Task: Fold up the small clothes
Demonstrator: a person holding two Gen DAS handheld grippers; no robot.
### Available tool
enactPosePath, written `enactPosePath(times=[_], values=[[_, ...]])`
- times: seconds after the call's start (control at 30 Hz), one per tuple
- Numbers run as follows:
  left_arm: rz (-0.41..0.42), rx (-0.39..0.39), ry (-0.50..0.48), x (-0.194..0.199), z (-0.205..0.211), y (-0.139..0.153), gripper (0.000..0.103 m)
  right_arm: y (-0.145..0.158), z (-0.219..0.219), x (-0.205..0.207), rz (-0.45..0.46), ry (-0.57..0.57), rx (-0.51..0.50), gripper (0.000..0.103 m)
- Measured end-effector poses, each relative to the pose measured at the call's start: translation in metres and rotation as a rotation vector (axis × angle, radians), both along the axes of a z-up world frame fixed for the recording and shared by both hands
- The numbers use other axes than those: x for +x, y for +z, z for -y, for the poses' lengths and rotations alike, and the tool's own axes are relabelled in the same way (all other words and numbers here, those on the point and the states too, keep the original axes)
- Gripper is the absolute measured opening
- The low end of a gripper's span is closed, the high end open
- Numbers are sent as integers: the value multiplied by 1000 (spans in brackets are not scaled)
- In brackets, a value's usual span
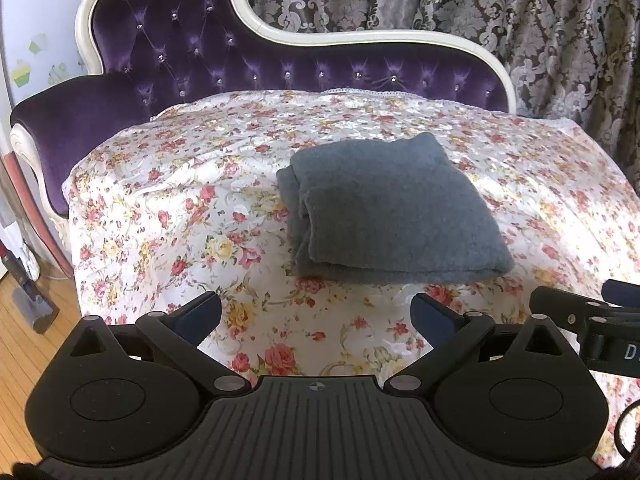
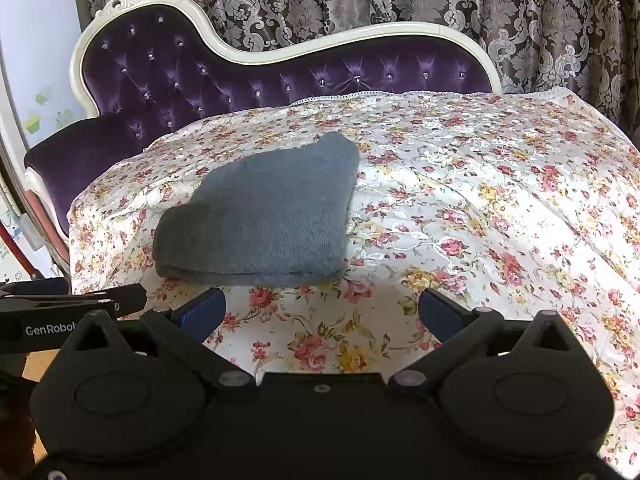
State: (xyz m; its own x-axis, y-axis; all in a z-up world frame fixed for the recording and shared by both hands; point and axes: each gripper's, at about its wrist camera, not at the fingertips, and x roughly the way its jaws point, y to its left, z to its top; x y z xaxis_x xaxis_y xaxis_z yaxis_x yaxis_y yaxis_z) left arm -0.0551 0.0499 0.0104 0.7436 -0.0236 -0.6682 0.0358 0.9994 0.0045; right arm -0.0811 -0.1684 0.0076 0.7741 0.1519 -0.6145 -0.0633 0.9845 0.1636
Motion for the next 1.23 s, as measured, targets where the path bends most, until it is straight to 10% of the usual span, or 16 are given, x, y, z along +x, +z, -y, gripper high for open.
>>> enactPosePath(times=[1.23], values=[[-13, 0, 12, 7, -3, -3, 102, -4, -10, 8, -34, 12, 2, 102]])
